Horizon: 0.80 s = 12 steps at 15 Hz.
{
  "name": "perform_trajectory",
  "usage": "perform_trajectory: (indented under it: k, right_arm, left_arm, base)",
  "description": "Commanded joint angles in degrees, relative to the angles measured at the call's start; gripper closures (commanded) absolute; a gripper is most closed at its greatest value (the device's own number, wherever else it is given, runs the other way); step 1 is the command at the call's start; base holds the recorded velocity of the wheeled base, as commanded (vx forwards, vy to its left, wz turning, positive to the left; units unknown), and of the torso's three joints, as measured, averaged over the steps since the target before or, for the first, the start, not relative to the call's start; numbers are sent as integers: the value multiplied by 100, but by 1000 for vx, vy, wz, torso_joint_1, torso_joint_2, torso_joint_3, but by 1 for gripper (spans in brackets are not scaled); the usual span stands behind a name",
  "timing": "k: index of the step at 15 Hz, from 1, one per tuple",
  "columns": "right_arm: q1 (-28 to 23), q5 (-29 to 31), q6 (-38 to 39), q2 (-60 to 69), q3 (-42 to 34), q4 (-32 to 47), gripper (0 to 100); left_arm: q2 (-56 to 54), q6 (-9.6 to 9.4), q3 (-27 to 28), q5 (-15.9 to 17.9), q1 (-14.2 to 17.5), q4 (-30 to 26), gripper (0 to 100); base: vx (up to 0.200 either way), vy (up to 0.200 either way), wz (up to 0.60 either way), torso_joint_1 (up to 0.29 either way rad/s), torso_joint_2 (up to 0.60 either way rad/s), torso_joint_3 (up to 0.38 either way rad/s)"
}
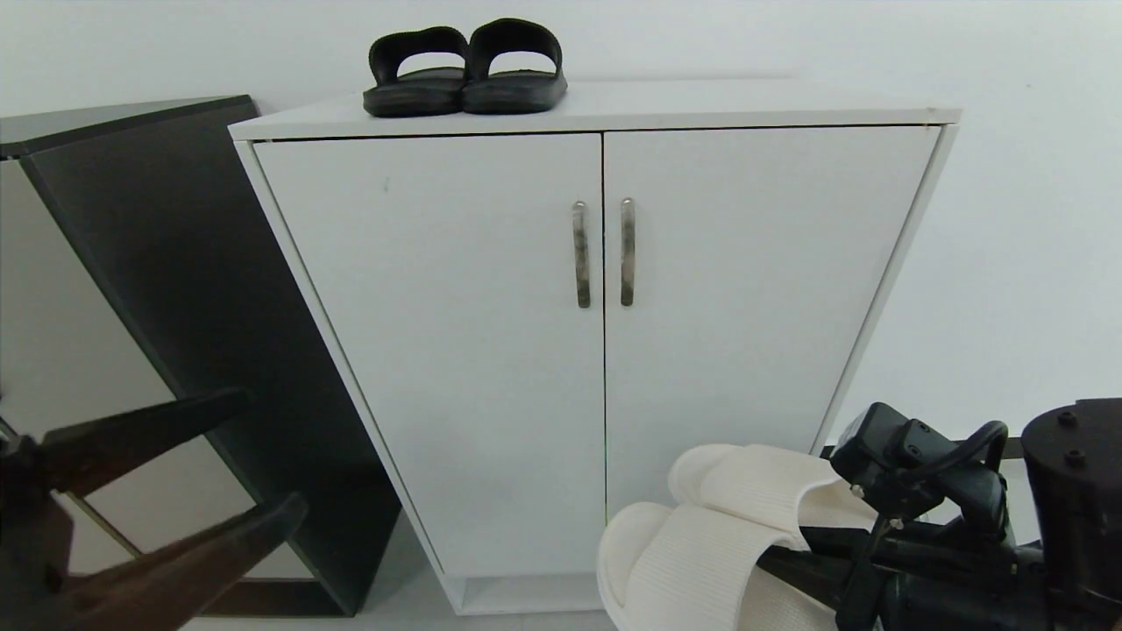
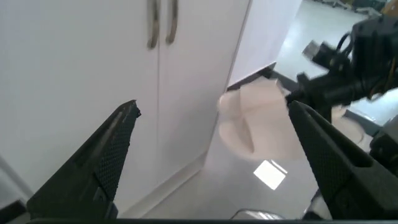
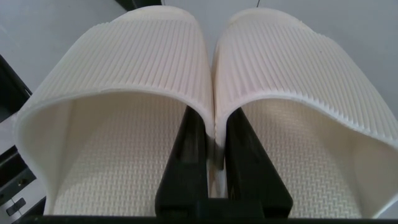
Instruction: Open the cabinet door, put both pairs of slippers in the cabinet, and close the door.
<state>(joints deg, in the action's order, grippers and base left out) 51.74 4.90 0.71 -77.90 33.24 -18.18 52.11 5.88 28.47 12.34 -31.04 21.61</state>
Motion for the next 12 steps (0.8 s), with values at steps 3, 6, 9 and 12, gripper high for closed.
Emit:
perform_trajectory:
  k: [3, 6, 9, 12]
  right_arm:
    - [3, 2, 0, -191, -11, -11, 100]
    - [3, 11, 0, -208, -37, -221, 100]
    - [12, -7, 0, -226, -143, -248, 100]
    - [56, -15, 0, -296, -143, -248, 100]
  left_arm:
    - [2567, 63, 1372, -724, -843, 1697, 0]
    - [3068, 63, 2075, -698, -869, 1715, 0]
    - [3578, 63, 2822, -416, -1010, 1504, 0]
    - [4105, 133, 3570, -74, -1045, 1091, 0]
  base:
    - [0, 0, 0, 0, 0, 0]
    - [0, 0, 0, 0, 0, 0]
    - [0, 0, 0, 0, 0, 0]
    - [0, 0, 0, 0, 0, 0]
